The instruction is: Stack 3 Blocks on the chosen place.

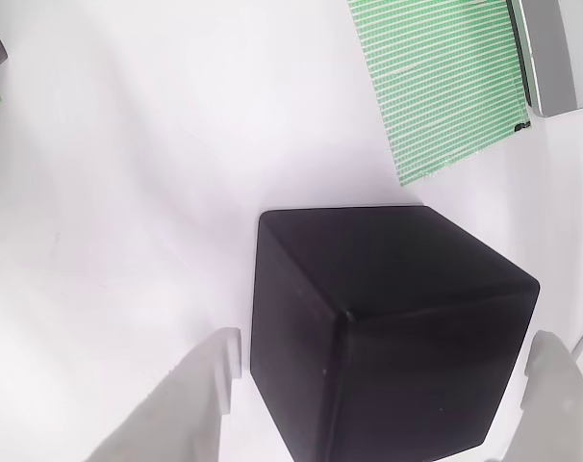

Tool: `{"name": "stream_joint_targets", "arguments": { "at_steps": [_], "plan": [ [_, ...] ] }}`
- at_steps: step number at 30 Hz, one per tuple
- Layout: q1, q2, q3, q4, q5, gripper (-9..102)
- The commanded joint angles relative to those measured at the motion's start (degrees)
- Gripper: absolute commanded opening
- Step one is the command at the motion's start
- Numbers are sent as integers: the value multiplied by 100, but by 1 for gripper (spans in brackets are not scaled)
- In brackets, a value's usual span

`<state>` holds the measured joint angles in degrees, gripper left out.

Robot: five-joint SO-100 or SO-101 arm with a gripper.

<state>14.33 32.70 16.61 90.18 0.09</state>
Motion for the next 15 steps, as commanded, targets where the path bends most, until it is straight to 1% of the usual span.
{"name": "stream_joint_targets", "arguments": {
  "at_steps": [1, 7, 15],
  "plan": [
    [70, 62, -97, -9, 44, 36],
    [105, 53, -62, -9, 44, 36],
    [132, 53, 79, -9, -9, 28]
  ]
}}
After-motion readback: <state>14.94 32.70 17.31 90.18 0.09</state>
